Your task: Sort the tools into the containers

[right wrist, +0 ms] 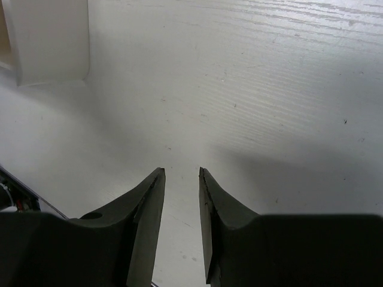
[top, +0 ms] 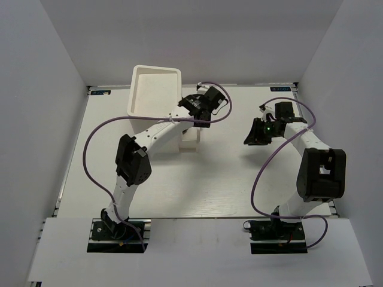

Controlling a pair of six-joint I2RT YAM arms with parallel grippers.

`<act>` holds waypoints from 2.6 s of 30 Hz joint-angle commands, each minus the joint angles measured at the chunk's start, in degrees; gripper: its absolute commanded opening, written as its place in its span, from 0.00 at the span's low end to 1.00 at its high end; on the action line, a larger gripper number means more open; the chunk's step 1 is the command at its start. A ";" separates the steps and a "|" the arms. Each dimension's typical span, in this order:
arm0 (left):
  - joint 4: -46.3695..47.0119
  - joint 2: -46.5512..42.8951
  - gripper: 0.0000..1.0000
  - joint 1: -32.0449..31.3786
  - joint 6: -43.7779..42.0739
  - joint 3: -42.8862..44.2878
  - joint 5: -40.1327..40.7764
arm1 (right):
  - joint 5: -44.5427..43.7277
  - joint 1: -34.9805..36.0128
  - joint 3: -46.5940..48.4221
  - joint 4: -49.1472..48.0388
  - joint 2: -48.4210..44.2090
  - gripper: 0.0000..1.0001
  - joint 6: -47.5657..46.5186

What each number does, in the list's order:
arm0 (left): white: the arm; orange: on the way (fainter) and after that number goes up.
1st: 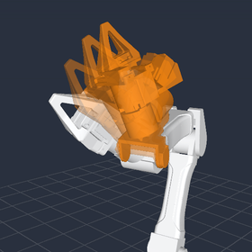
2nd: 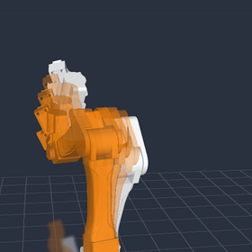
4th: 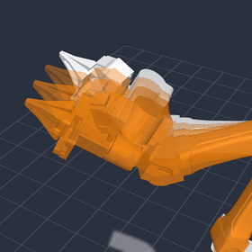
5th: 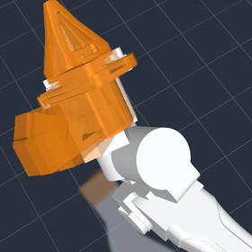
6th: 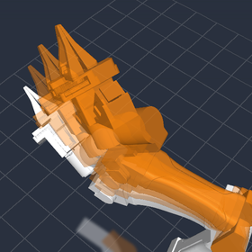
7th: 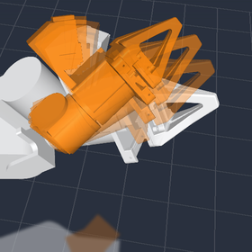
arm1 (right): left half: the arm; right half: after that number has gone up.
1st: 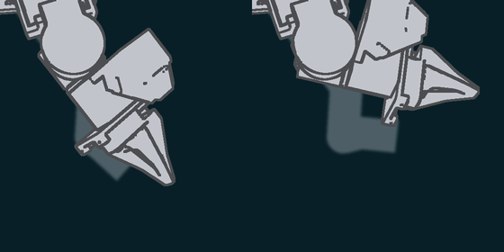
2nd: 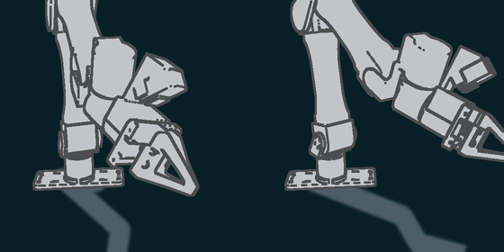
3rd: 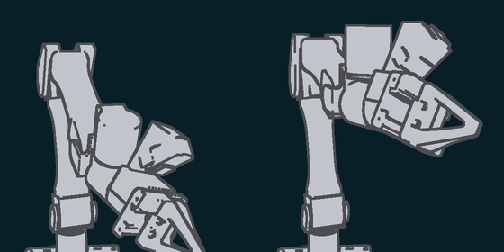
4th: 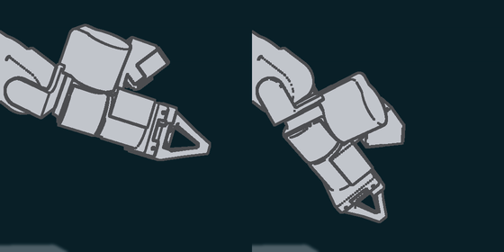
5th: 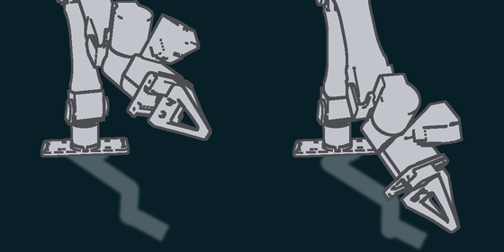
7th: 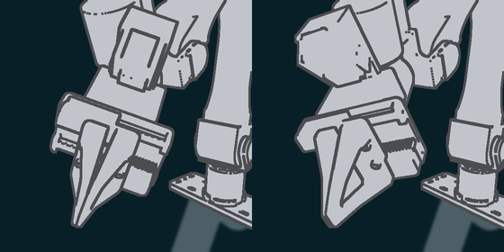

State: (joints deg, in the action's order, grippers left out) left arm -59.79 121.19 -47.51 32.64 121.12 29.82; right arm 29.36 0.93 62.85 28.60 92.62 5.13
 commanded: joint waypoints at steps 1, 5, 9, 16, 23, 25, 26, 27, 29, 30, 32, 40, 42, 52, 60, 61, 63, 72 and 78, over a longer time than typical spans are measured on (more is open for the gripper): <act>0.38 -0.78 0.12 1.80 -6.09 0.43 0.33 | 1.04 -0.40 0.70 0.58 -1.65 0.35 -0.64; 0.90 2.12 0.15 3.82 -8.82 1.05 -0.29 | 1.31 -0.14 0.70 0.58 -1.48 0.35 -0.47; 0.90 3.88 0.35 4.87 -9.97 2.98 -0.81 | 1.57 -0.14 1.05 0.67 -1.04 0.37 -0.20; 0.90 3.88 0.68 4.88 -10.58 2.98 -1.35 | 2.01 -0.31 2.54 1.19 -0.07 0.41 -0.47; 4.40 0.03 0.38 4.18 -14.08 4.21 -5.38 | 4.37 -0.14 4.91 0.85 2.39 0.29 -0.30; 6.69 -2.52 0.05 3.56 -15.67 4.21 -10.56 | 7.79 -0.23 6.40 -0.03 5.01 0.14 -0.29; 8.62 -5.75 0.00 3.56 -15.68 4.21 -13.10 | 10.77 -0.14 8.50 -1.08 5.90 0.01 -0.29; 9.59 -7.53 0.00 3.56 -15.68 4.21 -13.91 | 14.28 -0.05 9.30 -1.61 6.86 0.00 0.06; 10.83 -11.13 0.00 4.69 -15.68 6.22 -12.87 | 16.94 0.91 13.84 -1.97 11.33 0.00 -0.03; 10.83 -14.63 0.00 5.23 -14.11 6.93 -11.29 | 17.56 1.87 15.10 -1.71 13.44 0.00 0.06; 10.83 -18.16 0.05 7.94 -14.10 7.46 -3.69 | 16.70 4.07 19.47 -1.36 15.56 0.00 -0.72; 5.30 -26.52 0.57 27.89 -10.59 3.08 4.89 | 7.22 10.23 31.10 1.02 21.11 0.12 -4.86; 5.99 -28.72 0.60 33.67 -9.97 -0.87 3.41 | 3.45 11.28 33.81 1.63 23.30 0.17 -6.95; 14.33 -28.64 0.57 53.38 -4.52 -25.63 -16.76 | -5.37 18.14 42.87 2.60 32.27 0.24 -12.68; 28.41 -23.11 0.48 54.63 -5.30 -32.26 -36.74 | -4.76 22.44 48.94 -0.03 37.10 0.14 -11.37; 28.41 -22.58 0.48 54.63 -5.83 -32.26 -37.81 | -4.23 22.88 49.38 -0.04 38.33 0.12 -10.93; 30.96 -21.87 0.47 54.10 -6.45 -33.57 -42.71 | -2.30 23.50 50.61 -0.21 38.60 0.12 -9.88; 33.69 -21.43 0.46 53.57 -7.86 -38.06 -52.93 | 2.27 25.88 52.20 -1.27 40.98 0.11 -5.83; 33.08 -21.43 0.46 53.04 -7.86 -38.68 -54.52 | 6.23 26.49 52.72 -3.54 41.41 0.10 -1.79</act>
State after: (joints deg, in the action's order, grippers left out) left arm -27.75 100.18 5.98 25.47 82.81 -20.95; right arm 30.04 25.85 112.75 27.97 133.01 -0.10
